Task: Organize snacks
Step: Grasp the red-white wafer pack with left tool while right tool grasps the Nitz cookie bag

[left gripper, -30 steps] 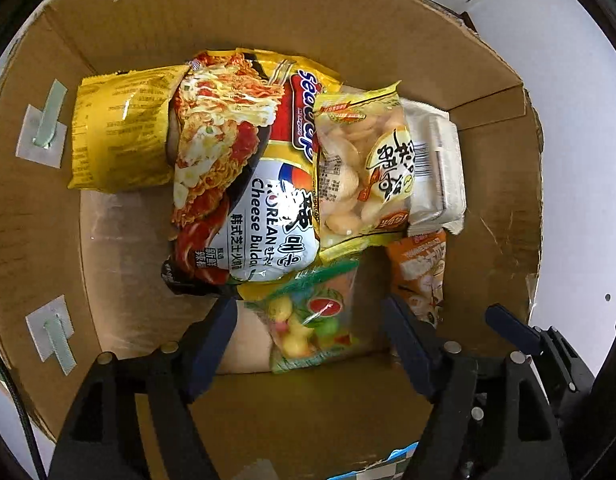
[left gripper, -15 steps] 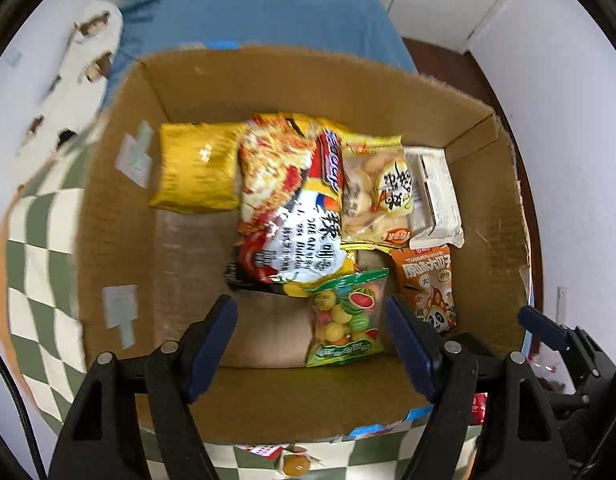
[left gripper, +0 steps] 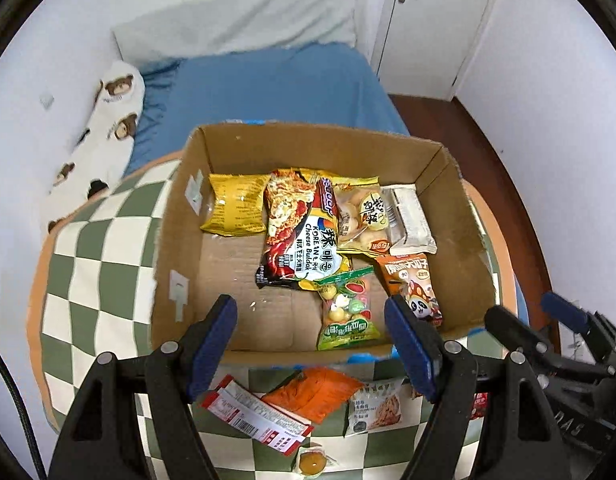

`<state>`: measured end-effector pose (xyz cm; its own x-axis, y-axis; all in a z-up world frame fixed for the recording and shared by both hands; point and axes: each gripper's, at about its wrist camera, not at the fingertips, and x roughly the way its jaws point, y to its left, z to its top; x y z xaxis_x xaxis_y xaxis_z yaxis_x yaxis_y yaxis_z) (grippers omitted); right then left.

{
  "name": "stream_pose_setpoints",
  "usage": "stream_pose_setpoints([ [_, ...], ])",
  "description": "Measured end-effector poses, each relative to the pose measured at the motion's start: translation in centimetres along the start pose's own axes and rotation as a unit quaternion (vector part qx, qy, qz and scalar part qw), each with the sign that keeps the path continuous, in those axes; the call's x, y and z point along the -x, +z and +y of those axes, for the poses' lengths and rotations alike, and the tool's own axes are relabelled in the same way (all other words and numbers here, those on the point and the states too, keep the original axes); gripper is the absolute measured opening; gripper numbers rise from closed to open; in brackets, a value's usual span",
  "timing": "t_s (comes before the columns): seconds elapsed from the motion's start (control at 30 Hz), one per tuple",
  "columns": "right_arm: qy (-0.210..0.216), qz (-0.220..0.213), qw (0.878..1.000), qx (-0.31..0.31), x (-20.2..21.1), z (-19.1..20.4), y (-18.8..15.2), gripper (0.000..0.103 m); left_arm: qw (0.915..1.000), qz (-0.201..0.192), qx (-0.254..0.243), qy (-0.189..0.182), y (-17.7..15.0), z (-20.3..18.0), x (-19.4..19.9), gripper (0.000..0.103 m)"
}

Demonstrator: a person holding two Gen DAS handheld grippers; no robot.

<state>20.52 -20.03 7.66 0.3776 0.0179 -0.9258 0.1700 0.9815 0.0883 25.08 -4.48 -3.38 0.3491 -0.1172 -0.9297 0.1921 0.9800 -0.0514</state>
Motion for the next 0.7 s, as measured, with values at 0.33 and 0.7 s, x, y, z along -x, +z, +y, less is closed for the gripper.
stream_pose_setpoints([
  [0.33, 0.017, -0.022, 0.999, -0.019, 4.1, -0.5, -4.3, 0.092, 0.9993, -0.036, -0.003, 0.001, -3.9, 0.1, 4.4, 0.075],
  [0.7, 0.052, 0.094, 0.992, -0.070, -3.9, -1.6, -11.3, 0.092, 0.9932, 0.098, 0.043, 0.046, -10.9, 4.9, -3.9, 0.075],
])
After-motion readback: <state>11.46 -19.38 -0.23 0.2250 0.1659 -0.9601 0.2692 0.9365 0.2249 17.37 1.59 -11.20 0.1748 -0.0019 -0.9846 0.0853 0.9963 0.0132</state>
